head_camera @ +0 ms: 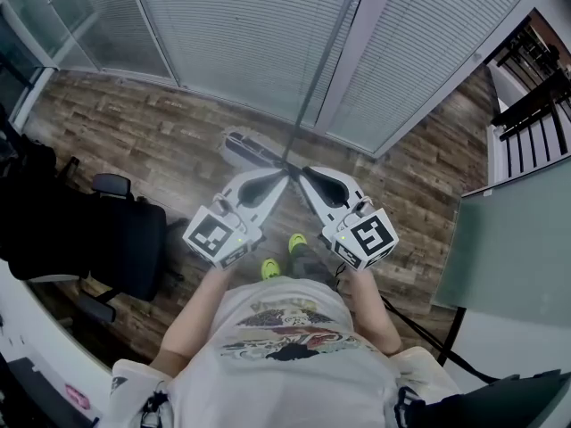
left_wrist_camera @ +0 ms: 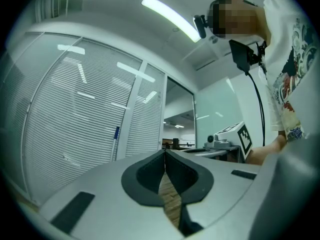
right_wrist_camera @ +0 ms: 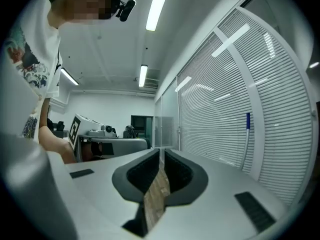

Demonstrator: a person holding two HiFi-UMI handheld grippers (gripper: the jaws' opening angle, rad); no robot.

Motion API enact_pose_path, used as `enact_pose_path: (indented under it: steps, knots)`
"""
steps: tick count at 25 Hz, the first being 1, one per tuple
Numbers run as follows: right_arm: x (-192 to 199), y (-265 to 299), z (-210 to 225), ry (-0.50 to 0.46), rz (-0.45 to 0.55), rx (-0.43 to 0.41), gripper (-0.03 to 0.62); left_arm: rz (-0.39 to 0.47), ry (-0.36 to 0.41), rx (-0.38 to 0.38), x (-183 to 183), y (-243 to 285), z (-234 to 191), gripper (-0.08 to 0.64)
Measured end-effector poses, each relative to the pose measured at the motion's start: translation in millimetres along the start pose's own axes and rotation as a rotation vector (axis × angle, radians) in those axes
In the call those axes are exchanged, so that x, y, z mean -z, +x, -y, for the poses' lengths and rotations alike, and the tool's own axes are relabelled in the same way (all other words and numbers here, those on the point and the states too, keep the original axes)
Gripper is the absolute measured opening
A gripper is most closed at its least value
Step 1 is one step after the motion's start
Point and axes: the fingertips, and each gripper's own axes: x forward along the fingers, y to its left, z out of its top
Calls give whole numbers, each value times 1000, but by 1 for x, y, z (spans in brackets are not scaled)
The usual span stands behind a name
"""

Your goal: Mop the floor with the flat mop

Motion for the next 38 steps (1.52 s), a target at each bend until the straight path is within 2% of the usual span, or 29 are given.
enact_pose_path:
  steps: [8,15,27,32,38]
  knots:
    - [4,26,50,-48,-11,41,41,10,17,14,3,46,-31,9]
    - [1,63,114,-36,14,25,41,-4,49,-22,3,96,-87,9]
    - [-5,138,258,-36,0,44,43,2,75,-64,-1,211,-201,9]
    - [-11,158,310,-32,12,48,43,-4,126,-70,-7,262,-234,9]
    - [1,187,375,-5,-7,51,43,-21,104,-84,12,317,-279,9]
